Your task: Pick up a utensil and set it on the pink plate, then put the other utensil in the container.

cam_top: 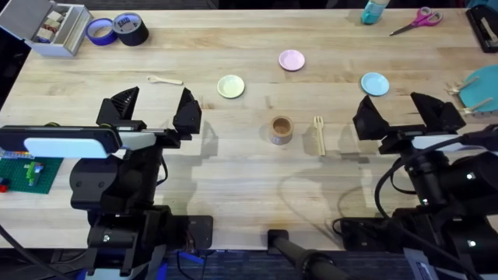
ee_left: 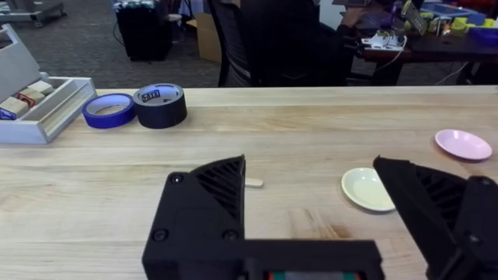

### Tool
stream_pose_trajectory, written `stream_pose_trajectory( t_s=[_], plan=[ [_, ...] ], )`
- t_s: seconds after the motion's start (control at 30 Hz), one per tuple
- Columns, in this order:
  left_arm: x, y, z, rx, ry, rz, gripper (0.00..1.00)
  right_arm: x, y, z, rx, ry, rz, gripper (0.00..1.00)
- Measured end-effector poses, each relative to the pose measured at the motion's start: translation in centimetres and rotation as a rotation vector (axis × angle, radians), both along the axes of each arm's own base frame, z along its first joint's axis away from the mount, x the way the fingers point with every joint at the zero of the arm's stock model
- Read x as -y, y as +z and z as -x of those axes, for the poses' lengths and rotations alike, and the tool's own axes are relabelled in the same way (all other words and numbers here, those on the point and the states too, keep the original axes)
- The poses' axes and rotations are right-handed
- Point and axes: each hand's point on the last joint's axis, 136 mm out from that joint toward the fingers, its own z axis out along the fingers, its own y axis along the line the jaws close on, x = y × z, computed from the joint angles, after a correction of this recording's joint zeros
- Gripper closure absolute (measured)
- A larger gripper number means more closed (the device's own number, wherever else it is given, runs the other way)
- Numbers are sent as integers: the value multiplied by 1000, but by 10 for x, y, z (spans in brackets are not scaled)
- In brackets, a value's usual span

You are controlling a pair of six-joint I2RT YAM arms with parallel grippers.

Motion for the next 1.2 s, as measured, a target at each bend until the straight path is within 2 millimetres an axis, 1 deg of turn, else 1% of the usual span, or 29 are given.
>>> stream_pose_trajectory(
  t_s=[0.93, 1.03, 1.07, 1.13, 1.2],
  plan=[
    [0, 0, 0, -3, 0, -4, 6, 0, -3, 1, -15, 0, -7, 5],
    [0, -15, 2, -80, 0, -10, 8, -1, -7, 5, -69, 2, -29, 5],
    [0, -16, 3, -96, 1, -11, 7, -1, -8, 7, -93, -1, -33, 5],
    [-1, -17, 8, -152, 4, -13, 7, 0, -16, 16, -183, -7, -40, 5],
    [-1, -8, 12, -176, 6, -15, 8, 1, -17, 22, -231, -17, -43, 5]
  ],
)
